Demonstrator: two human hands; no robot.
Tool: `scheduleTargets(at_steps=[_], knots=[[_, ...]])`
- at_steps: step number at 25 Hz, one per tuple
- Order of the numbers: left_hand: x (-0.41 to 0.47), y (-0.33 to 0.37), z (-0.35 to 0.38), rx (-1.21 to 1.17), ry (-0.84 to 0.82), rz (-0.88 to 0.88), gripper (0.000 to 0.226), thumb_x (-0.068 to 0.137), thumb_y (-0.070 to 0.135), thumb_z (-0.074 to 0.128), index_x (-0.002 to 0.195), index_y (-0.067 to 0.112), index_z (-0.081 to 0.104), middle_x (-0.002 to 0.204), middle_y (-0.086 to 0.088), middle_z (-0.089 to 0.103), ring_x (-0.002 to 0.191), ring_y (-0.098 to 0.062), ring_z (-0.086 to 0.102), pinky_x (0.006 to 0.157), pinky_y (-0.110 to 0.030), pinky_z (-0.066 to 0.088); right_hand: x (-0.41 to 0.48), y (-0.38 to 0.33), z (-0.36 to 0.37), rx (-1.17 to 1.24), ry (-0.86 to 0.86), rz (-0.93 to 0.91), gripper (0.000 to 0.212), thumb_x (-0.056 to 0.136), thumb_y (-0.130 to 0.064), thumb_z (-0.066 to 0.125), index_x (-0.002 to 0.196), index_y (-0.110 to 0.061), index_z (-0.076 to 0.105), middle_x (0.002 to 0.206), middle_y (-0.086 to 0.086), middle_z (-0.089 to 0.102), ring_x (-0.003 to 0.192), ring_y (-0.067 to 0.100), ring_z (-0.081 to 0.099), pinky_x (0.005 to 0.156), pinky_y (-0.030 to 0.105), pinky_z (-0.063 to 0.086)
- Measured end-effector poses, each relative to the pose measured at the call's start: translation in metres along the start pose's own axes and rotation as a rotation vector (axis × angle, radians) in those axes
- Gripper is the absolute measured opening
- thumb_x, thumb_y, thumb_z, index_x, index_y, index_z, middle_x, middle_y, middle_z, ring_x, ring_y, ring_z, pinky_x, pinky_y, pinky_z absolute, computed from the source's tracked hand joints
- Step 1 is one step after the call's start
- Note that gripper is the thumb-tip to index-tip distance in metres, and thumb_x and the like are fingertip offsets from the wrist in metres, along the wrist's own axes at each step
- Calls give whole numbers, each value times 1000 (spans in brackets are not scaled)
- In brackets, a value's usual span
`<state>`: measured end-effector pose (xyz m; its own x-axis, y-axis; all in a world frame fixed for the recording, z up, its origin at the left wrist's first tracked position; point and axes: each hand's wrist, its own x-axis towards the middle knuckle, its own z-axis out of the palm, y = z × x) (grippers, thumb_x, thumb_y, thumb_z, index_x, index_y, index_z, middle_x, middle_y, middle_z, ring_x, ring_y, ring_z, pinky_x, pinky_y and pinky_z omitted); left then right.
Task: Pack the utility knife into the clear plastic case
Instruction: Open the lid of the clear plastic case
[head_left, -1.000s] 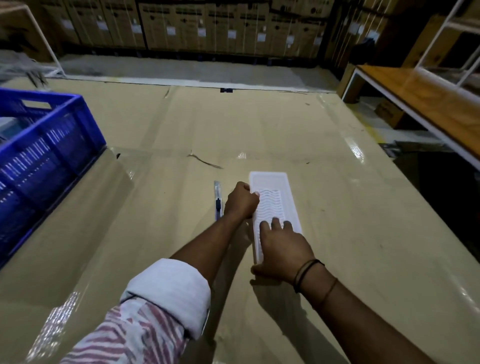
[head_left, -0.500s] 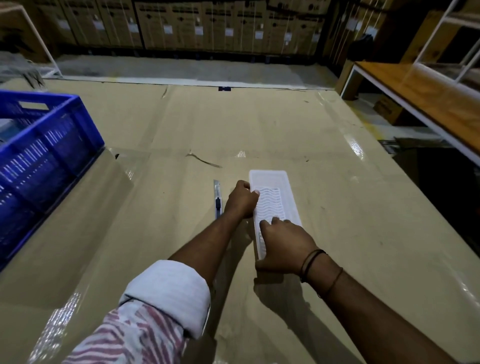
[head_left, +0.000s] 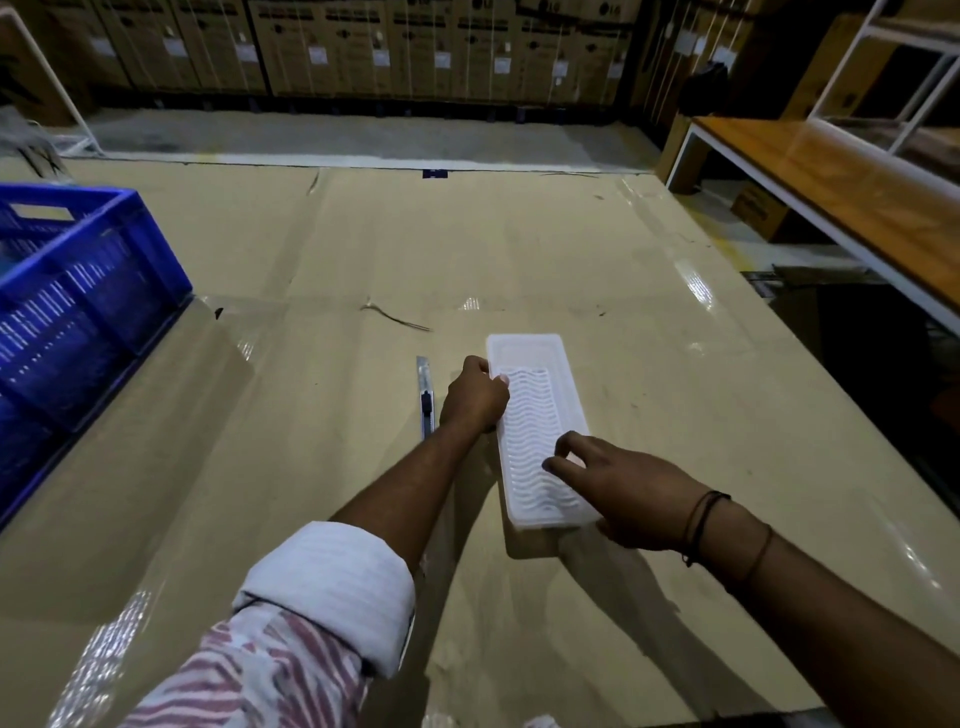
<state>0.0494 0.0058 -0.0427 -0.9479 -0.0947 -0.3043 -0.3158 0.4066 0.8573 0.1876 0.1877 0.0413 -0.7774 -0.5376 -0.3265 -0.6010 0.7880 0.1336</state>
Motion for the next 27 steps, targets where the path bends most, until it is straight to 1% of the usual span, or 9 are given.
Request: scheduleTargets(at_steps=[4,7,12,15,20,21,23,25,27], knots=[[0,-1,-1,4,-6,15,40,106,32,56,141,14,48,139,-16,66,119,-35,67,102,-54,59,7,-3,2,-58,-43,-52,60,81,3,54,138,-9,39,138,12,37,110,28,47,63,39,48],[0,-1,-1,6,-5,18,40,105,32,56,140,14,48,138,-16,66,119,-36,67,102,-55,59,9,2,-5,-79,-97,-80,58,82,2,56,137,-7,41,135,12,38,88,23,45,63,38,43],[0,-1,-1,12,-5,19,42,106,33,55,142,14,47,138,-16,66,119,-36,68,101,-55,59,13,4,-17,-24,-128,-76,56,77,-7,67,129,-9,47,126,10,43,87,30,59,68,44,53],[-1,-1,-1,-18,-6,3,43,105,34,56,142,15,48,138,-16,66,119,-36,68,101,-56,59,17,-14,-19,76,-66,29,53,77,-33,71,120,-11,47,121,11,46,89,30,59,67,39,52],[-2,1,-3,-98,-9,-42,42,103,31,59,140,14,50,136,-15,67,119,-38,67,99,-56,61,49,-53,-27,256,-15,328,95,69,-77,64,135,-12,46,130,17,47,104,34,60,79,35,46],[-3,2,-4,-127,-14,-61,41,103,30,59,140,14,51,135,-15,67,119,-38,68,97,-56,62,58,-57,-28,315,-22,379,100,68,-81,60,139,-14,44,135,18,45,112,36,56,88,40,49],[-2,4,-7,-202,-33,-104,39,102,26,60,139,15,53,135,-15,67,118,-37,69,96,-56,63,76,-61,-24,419,-4,508,96,70,-77,59,144,-21,36,144,18,35,129,44,39,102,62,40],[-2,7,-8,-231,-49,-127,37,101,23,62,137,14,54,134,-16,68,118,-38,70,96,-57,63,86,-60,-15,414,48,621,84,75,-62,64,142,-25,29,146,20,28,132,49,27,99,72,37],[-1,9,-9,-175,-38,-112,37,100,21,63,135,13,56,131,-17,68,117,-39,70,95,-56,63,89,-57,-10,388,83,654,74,77,-52,64,138,-26,31,142,20,31,129,49,28,94,71,41]])
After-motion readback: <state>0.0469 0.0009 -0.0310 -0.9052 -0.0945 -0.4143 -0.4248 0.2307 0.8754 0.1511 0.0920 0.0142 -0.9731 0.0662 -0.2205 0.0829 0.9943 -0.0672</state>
